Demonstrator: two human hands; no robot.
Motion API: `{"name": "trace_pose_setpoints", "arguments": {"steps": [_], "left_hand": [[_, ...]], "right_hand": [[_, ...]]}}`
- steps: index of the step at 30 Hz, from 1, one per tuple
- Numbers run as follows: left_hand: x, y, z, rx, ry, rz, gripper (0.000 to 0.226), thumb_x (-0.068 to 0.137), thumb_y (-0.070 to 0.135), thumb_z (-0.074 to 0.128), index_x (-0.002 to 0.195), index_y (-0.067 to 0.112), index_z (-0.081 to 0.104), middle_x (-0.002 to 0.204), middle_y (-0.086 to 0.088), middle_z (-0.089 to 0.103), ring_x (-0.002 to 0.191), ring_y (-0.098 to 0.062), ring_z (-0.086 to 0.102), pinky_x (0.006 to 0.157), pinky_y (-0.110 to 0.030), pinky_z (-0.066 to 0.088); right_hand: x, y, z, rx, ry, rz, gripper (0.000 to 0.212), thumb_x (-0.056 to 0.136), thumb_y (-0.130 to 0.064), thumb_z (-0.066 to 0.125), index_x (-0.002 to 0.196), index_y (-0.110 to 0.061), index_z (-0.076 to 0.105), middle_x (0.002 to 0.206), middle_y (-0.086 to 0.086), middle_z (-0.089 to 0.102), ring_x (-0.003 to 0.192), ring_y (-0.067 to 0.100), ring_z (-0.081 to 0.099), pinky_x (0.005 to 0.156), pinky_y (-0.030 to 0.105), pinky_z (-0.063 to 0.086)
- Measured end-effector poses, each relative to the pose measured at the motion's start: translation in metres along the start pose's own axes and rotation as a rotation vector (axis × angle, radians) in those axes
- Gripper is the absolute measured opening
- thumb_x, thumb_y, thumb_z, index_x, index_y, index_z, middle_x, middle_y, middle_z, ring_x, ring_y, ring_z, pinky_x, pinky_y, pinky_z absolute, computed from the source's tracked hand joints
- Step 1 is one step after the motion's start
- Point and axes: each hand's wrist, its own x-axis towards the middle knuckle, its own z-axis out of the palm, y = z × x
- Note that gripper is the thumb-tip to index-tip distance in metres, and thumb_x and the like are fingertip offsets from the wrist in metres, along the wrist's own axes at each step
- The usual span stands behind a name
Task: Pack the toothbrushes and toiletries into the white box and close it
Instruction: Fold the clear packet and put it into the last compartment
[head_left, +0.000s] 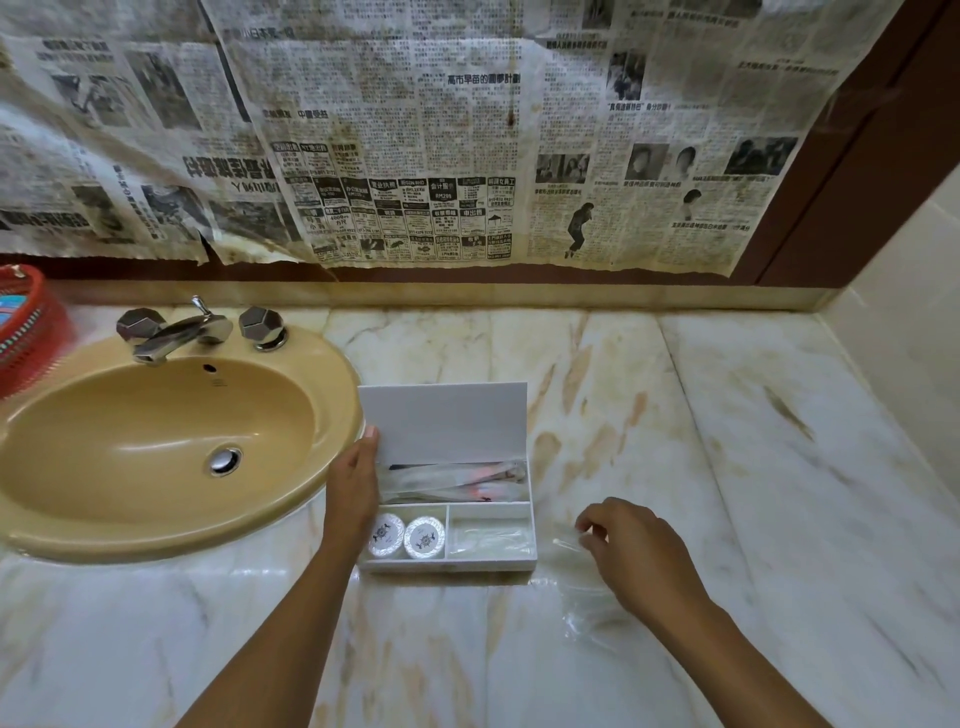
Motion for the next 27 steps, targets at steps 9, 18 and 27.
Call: {"name": "trace_pose_setpoints", "arguments": {"steps": [9,18,27], "left_hand": [[0.003,-0.001,0.001,0.006,0.015,0.004,0.033,0.104,0.033,0.045,0.090,0.016,0.068,0.094,0.002,0.071,0.089,-0.011,0.063,0.083,-0.024,0.049],[0.003,-0.004,-0.001,0.005,0.017,0.006,0.033,0.104,0.034,0.045,0.093,0.013,0.069,0.097,-0.001,0.071,0.091,-0.013,0.064,0.084,-0.025,0.049],[0.006,-0.009,-0.003,0.012,0.007,0.017,0.036,0.101,0.045,0.047,0.091,0.014,0.063,0.092,-0.005,0.064,0.088,-0.017,0.059,0.083,-0.033,0.047]], "right_hand": [[0.005,-0.009,0.005,-0.075,-0.022,0.006,0.013,0.092,-0.021,0.055,0.093,-0.027,0.066,0.087,-0.011,0.060,0.071,0.010,0.055,0.054,0.011,0.031],[0.002,0.003,0.012,-0.042,-0.103,0.119,0.010,0.079,-0.004,0.061,0.076,-0.014,0.064,0.078,-0.002,0.061,0.069,0.014,0.059,0.061,0.024,0.048],[0.002,-0.041,-0.011,0.114,0.051,-0.130,0.016,0.088,-0.008,0.054,0.081,-0.018,0.065,0.081,-0.004,0.066,0.070,0.012,0.058,0.063,0.020,0.046]]}}
